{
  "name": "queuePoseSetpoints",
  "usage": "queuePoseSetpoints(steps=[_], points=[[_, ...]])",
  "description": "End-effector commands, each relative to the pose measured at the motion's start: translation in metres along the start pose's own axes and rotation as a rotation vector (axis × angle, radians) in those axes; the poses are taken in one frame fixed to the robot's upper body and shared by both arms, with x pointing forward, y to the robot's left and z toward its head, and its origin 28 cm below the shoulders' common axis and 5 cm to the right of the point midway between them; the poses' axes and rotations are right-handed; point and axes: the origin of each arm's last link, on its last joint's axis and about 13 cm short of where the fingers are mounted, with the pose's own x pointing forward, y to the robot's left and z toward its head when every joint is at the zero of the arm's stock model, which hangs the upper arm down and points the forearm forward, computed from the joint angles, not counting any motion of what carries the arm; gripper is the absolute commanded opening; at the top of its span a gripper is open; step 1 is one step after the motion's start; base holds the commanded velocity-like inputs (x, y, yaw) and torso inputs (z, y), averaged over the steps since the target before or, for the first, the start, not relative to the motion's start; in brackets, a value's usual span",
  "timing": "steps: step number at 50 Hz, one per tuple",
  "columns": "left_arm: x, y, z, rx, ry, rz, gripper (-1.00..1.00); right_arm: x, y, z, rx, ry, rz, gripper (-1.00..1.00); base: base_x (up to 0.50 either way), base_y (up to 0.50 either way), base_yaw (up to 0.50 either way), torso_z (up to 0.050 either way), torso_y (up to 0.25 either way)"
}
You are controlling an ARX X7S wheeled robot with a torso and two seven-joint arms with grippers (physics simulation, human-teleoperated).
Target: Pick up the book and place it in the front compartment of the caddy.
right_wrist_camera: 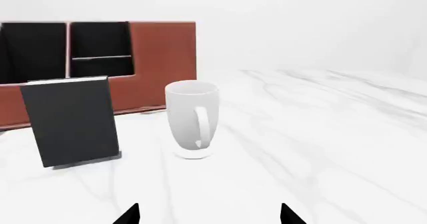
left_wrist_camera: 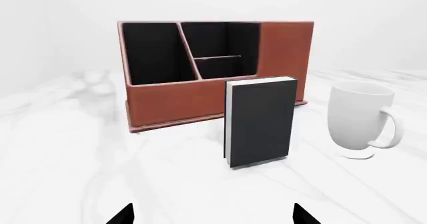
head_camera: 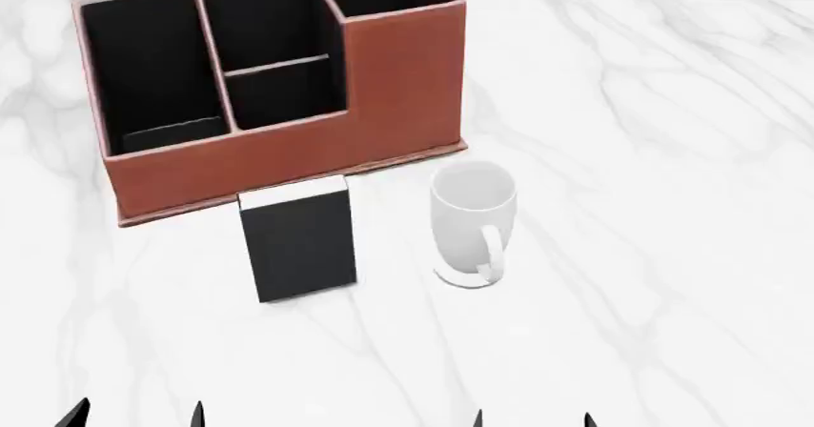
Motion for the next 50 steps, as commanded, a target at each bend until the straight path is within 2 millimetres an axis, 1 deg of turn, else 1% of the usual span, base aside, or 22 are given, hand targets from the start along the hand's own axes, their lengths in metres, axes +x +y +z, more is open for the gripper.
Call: queuePoseSetpoints(steps=[1,4,8,9,13,16,17,18,21,25,26,31,32,35,36,38,43,48,49,50], points=[[0.001,0.001,0.000,-0.004,-0.006,0.001,1.00,0.000,-0.001,0.000,-0.004,0.006,-0.011,1.00,0.00,0.00,0.00,0.000,0.000],[0.000,-0.001,0.000,-0.006,0.036,-0.019,1.00,0.000,-0.002,-0.001,-0.008,0.008,-0.031,1.00,0.00,0.00,0.00,0.000,0.000],[-0.001,-0.001,0.002,-0.014,0.014,-0.024,1.00,-0.001,-0.001,0.000,0.000,0.006,-0.032,1.00,0.00,0.00,0.00,0.000,0.000],[-0.001,0.000,0.004,-0.016,0.006,-0.026,1.00,-0.001,-0.002,0.006,0.003,-0.008,-0.042,1.00,0.00,0.00,0.00,0.000,0.000],[-0.001,0.002,0.008,-0.011,-0.010,-0.019,1.00,0.000,-0.003,0.017,0.003,-0.042,-0.059,1.00,0.00,0.00,0.00,0.000,0.000],[-0.001,0.003,0.018,-0.032,-0.052,-0.015,1.00,-0.001,-0.005,0.030,0.010,-0.081,-0.071,1.00,0.00,0.00,0.00,0.000,0.000],[-0.001,0.003,0.021,-0.030,-0.056,-0.012,1.00,-0.001,-0.005,0.033,0.015,-0.090,-0.068,1.00,0.00,0.00,0.00,0.000,0.000],[-0.001,0.003,0.026,-0.018,-0.081,-0.011,1.00,-0.002,-0.006,0.041,0.014,-0.112,-0.071,1.00,0.00,0.00,0.00,0.000,0.000],[-0.005,0.003,0.037,0.003,-0.105,-0.007,1.00,-0.004,-0.007,0.057,0.018,-0.151,-0.072,1.00,0.00,0.00,0.00,0.000,0.000],[-0.008,0.002,0.051,0.005,-0.153,-0.003,1.00,-0.007,-0.007,0.073,0.034,-0.197,-0.071,1.00,0.00,0.00,0.00,0.000,0.000],[-0.010,0.001,0.059,0.018,-0.167,-0.002,1.00,-0.008,-0.007,0.080,0.042,-0.217,-0.071,1.00,0.00,0.00,0.00,0.000,0.000],[-0.017,0.001,0.081,0.007,-0.231,-0.004,1.00,-0.014,-0.005,0.103,0.047,-0.279,-0.061,1.00,0.00,0.00,0.00,0.000,0.000],[-0.020,0.001,0.089,0.004,-0.251,-0.007,1.00,-0.016,-0.005,0.109,0.038,-0.299,-0.059,1.00,0.00,0.00,0.00,0.000,0.000],[-0.023,0.002,0.097,-0.001,-0.277,0.001,1.00,-0.019,-0.006,0.116,0.033,-0.321,-0.063,1.00,0.00,0.00,0.00,0.000,0.000],[-0.026,0.002,0.104,-0.002,-0.294,0.001,1.00,-0.021,-0.006,0.123,0.036,-0.338,-0.064,1.00,0.00,0.00,0.00,0.000,0.000],[-0.027,0.003,0.108,-0.005,-0.307,0.004,1.00,-0.022,-0.007,0.127,0.036,-0.350,-0.067,1.00,0.00,0.00,0.00,0.000,0.000],[-0.035,0.008,0.129,-0.023,-0.375,0.050,1.00,-0.028,-0.010,0.143,0.045,-0.396,-0.075,1.00,0.00,0.00,0.00,0.000,0.000],[-0.037,0.011,0.136,-0.031,-0.406,0.075,1.00,-0.032,-0.014,0.151,0.047,-0.423,-0.092,1.00,0.00,0.00,0.00,0.000,0.000],[-0.038,0.011,0.130,-0.033,-0.408,0.076,1.00,-0.033,-0.014,0.153,0.045,-0.427,-0.096,1.00,0.00,0.00,0.00,0.000,0.000],[-0.038,0.011,0.128,-0.035,-0.411,0.078,1.00,-0.032,-0.015,0.153,0.050,-0.439,-0.112,1.00,0.00,0.00,0.00,0.000,0.000]])
